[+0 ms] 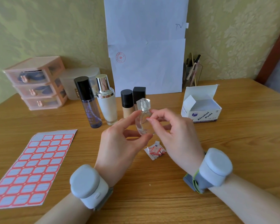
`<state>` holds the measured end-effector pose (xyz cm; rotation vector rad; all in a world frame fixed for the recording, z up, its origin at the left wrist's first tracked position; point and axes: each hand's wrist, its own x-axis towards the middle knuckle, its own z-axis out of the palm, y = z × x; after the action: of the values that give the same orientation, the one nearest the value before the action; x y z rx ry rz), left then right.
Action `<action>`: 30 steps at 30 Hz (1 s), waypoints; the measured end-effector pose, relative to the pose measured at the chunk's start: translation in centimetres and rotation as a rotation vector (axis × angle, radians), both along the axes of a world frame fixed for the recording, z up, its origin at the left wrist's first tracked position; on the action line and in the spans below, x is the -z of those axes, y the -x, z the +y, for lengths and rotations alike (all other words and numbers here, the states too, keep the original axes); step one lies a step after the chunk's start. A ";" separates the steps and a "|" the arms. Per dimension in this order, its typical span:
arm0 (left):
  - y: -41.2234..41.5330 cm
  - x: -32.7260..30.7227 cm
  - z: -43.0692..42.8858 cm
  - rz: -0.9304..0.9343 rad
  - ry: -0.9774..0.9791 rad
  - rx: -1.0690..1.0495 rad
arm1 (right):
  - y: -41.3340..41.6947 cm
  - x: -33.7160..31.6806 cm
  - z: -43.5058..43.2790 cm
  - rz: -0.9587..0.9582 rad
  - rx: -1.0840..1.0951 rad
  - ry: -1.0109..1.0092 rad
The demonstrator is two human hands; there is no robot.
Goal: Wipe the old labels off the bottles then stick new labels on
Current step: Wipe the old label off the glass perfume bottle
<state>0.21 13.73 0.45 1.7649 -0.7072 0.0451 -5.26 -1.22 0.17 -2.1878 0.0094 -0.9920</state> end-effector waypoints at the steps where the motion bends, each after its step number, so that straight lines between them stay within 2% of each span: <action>1: 0.0 -0.1 0.0 0.008 0.000 -0.001 | 0.0 0.1 0.0 0.005 0.003 -0.016; 17: -0.2 -0.4 0.1 0.142 0.064 0.044 | -0.2 0.1 0.0 -0.013 -0.110 -0.317; 30: -0.7 -0.2 0.1 0.253 0.162 0.134 | -0.1 -0.3 -0.2 0.016 -0.142 -0.442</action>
<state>0.92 13.84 0.64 1.5315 -0.6175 -0.2039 -5.16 -1.38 0.52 -1.7657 0.0732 -0.8045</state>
